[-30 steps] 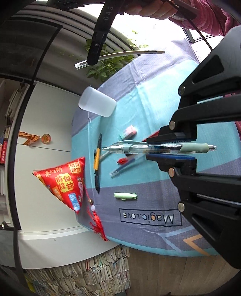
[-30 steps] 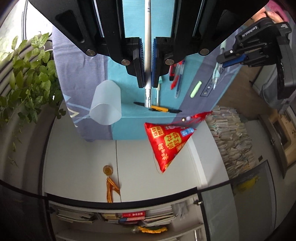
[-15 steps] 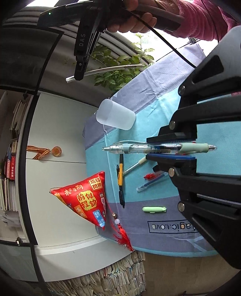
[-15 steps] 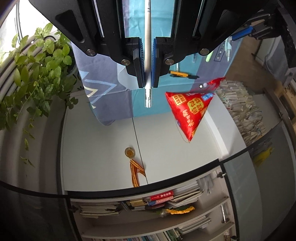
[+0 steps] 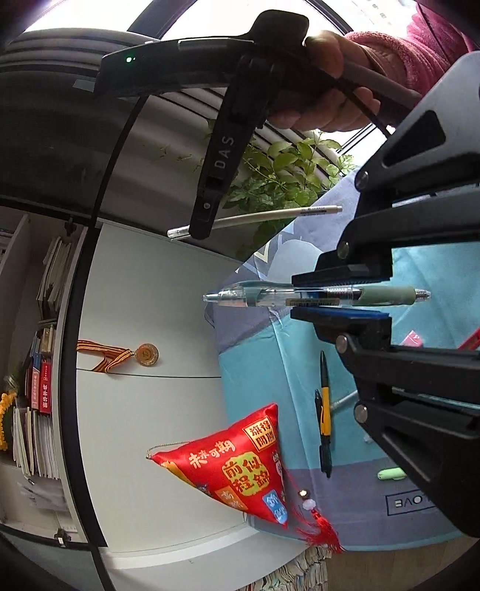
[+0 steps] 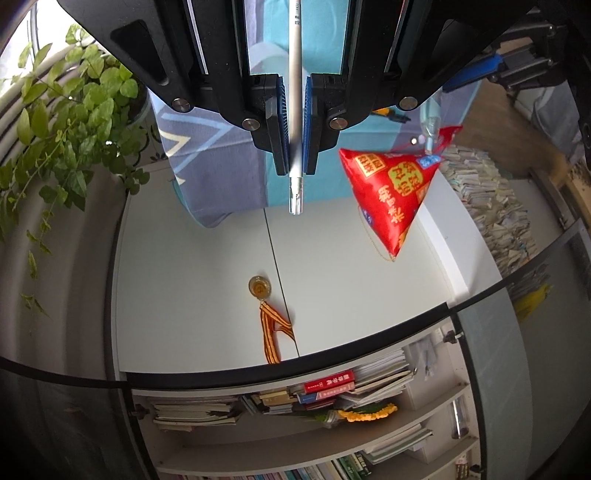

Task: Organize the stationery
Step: 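Lift both held pens and carry them toward the frosted cup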

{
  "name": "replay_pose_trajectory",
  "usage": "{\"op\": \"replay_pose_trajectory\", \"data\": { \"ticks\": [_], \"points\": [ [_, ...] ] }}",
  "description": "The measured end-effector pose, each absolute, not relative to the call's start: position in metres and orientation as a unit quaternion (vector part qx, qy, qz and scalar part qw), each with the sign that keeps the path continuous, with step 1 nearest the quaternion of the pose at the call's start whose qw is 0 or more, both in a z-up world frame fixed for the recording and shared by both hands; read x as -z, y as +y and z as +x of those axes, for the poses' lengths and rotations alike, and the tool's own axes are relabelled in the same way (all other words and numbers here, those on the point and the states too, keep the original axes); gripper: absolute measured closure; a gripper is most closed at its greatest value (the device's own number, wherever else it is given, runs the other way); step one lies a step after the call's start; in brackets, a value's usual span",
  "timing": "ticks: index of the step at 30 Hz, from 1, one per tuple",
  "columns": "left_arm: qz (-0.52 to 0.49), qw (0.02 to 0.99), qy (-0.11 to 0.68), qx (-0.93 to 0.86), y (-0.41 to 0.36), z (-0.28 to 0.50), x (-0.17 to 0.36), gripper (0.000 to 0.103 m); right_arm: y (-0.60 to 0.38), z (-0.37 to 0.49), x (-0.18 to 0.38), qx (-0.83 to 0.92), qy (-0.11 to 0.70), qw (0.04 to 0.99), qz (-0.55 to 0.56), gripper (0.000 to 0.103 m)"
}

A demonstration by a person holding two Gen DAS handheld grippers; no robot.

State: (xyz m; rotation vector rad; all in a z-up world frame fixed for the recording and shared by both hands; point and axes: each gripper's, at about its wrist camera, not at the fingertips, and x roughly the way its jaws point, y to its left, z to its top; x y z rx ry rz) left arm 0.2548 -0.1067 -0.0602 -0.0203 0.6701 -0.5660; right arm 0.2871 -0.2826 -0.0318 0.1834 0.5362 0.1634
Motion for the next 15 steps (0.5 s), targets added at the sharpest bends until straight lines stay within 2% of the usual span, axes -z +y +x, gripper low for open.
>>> {"op": "replay_pose_trajectory", "data": {
  "ticks": [15],
  "points": [
    [-0.028, 0.903, 0.336, 0.267, -0.111, 0.296, 0.069, 0.095, -0.287, 0.343, 0.054, -0.04, 0.226, 0.971, 0.072, 0.095]
  ]
}}
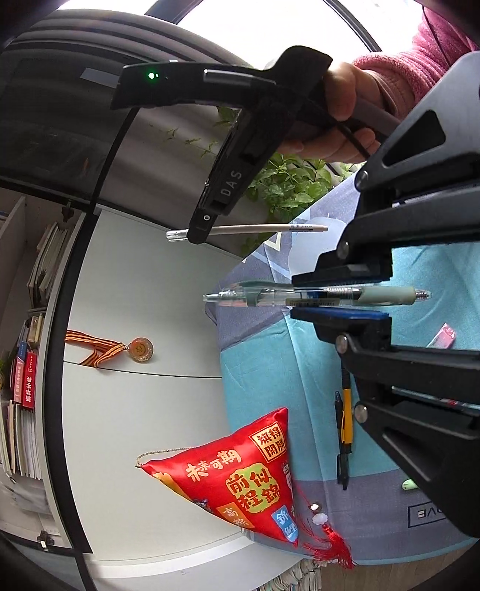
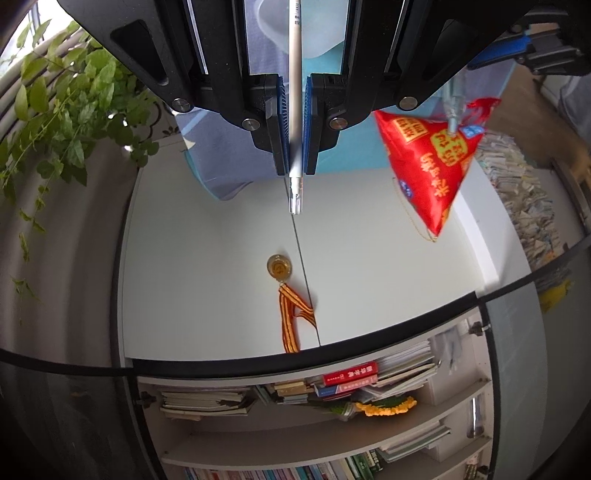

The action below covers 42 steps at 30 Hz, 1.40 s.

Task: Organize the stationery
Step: 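Lift both held pens and carry them toward the frosted cup, then lower the white pen into the frosted cup and open the right tool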

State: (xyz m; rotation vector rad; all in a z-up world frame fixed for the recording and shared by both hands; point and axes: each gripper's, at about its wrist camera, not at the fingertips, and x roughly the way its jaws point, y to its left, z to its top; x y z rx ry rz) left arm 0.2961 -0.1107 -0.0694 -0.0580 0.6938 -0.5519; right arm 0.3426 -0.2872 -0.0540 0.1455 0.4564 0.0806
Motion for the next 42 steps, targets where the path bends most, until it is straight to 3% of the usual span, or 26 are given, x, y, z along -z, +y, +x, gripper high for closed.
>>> {"op": "replay_pose_trajectory", "data": {
  "ticks": [21, 35, 42],
  "points": [
    [-0.03, 0.899, 0.341, 0.273, -0.12, 0.291, 0.066, 0.095, -0.296, 0.31, 0.076, -0.03, 0.239, 0.967, 0.085, 0.095],
    [-0.025, 0.905, 0.322, 0.278, -0.124, 0.272, 0.049, 0.095, -0.303, 0.29, 0.097, -0.042, 0.311, 0.944, 0.104, 0.094],
    [-0.024, 0.905, 0.318, 0.282, -0.139, 0.284, 0.049, 0.095, -0.318, 0.252, 0.09, -0.05, 0.289, 0.946, 0.136, 0.08]
  ]
}}
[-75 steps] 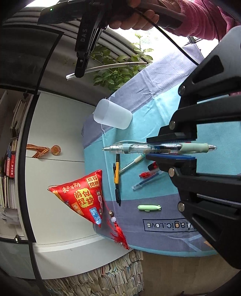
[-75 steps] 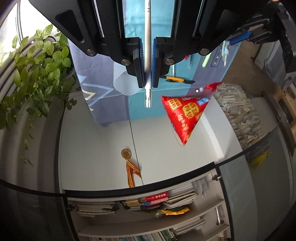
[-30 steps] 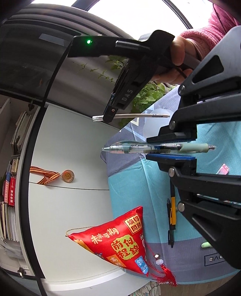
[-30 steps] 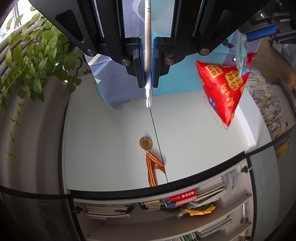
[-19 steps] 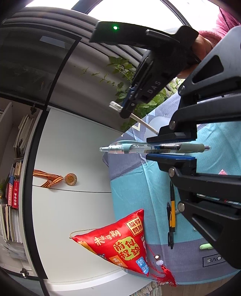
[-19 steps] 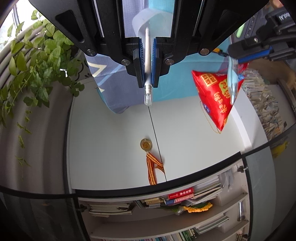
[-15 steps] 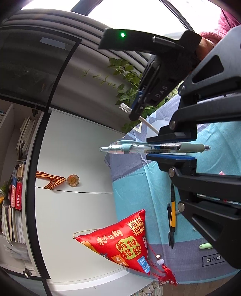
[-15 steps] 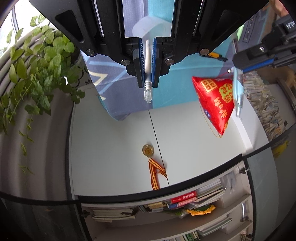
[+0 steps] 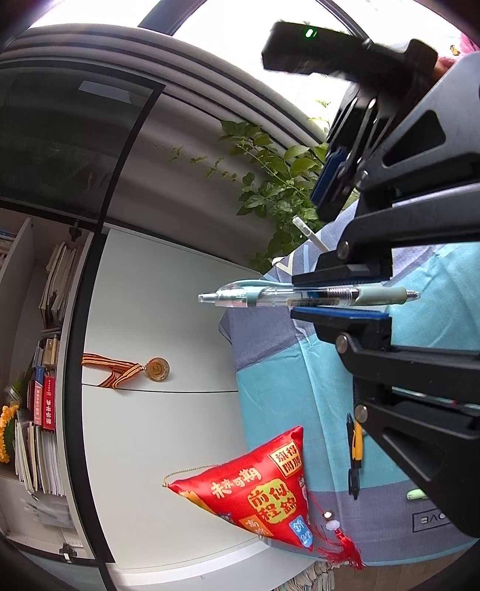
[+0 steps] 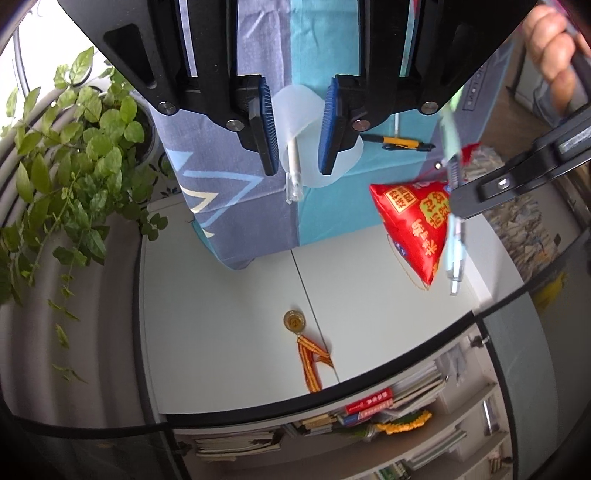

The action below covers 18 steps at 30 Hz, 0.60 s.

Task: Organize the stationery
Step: 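Lower the white pen into the frosted cup and open the right tool, then lower the clear green-grip pen into the cup and open the left tool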

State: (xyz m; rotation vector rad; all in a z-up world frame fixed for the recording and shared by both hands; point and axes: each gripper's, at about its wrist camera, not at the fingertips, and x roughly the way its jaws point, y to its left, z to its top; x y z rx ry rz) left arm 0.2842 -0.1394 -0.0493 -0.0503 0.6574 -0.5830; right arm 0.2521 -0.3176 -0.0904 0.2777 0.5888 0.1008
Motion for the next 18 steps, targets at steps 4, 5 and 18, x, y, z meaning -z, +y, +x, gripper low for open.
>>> {"op": "replay_pose_trajectory", "data": {
  "ticks": [4, 5, 18],
  "points": [
    [-0.034, 0.904, 0.322, 0.279, -0.155, 0.301, 0.055, 0.095, -0.333, 0.236, 0.089, -0.035, 0.281, 0.947, 0.155, 0.079],
    [-0.034, 0.906, 0.32, 0.276, -0.159, 0.303, 0.056, 0.095, -0.335, 0.233, 0.089, -0.032, 0.281, 0.946, 0.156, 0.079],
    [-0.014, 0.921, 0.301, 0.248, -0.19, 0.324, 0.088, 0.095, -0.339, 0.231, 0.114, -0.023, 0.321, 0.936, 0.145, 0.079]
  ]
}}
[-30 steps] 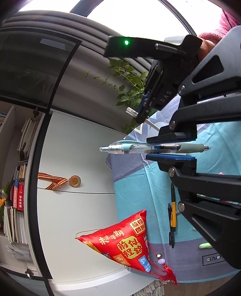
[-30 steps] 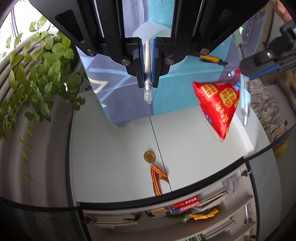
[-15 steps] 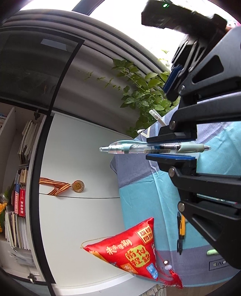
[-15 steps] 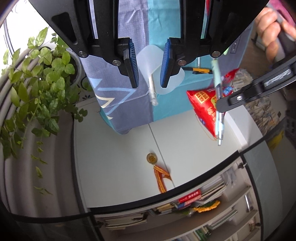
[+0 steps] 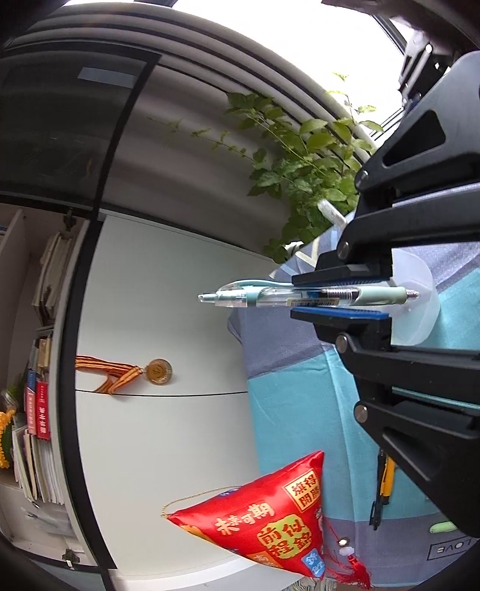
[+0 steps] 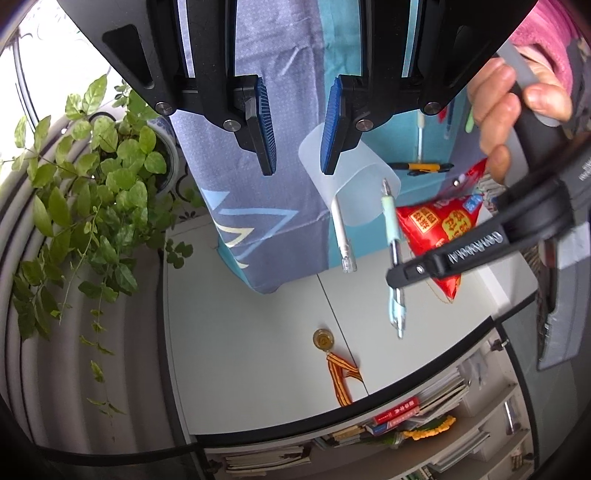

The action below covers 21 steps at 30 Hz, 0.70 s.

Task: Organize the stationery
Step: 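Lower the clear green-grip pen into the cup and open the left tool, then move both tools back down toward the remaining pens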

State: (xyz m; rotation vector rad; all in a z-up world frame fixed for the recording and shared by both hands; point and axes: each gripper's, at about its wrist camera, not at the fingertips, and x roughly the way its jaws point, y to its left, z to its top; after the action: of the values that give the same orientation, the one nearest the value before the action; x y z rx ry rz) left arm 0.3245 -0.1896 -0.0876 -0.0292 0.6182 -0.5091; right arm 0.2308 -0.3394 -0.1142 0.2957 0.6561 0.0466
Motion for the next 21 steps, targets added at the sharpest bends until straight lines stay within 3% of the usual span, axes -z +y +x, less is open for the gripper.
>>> {"op": "replay_pose_trajectory", "data": {
  "ticks": [21],
  "points": [
    [-0.004, 0.907, 0.343, 0.245, -0.183, 0.311, 0.119, 0.094, -0.332, 0.233, 0.117, -0.028, 0.338, 0.929, 0.145, 0.079]
  ]
}}
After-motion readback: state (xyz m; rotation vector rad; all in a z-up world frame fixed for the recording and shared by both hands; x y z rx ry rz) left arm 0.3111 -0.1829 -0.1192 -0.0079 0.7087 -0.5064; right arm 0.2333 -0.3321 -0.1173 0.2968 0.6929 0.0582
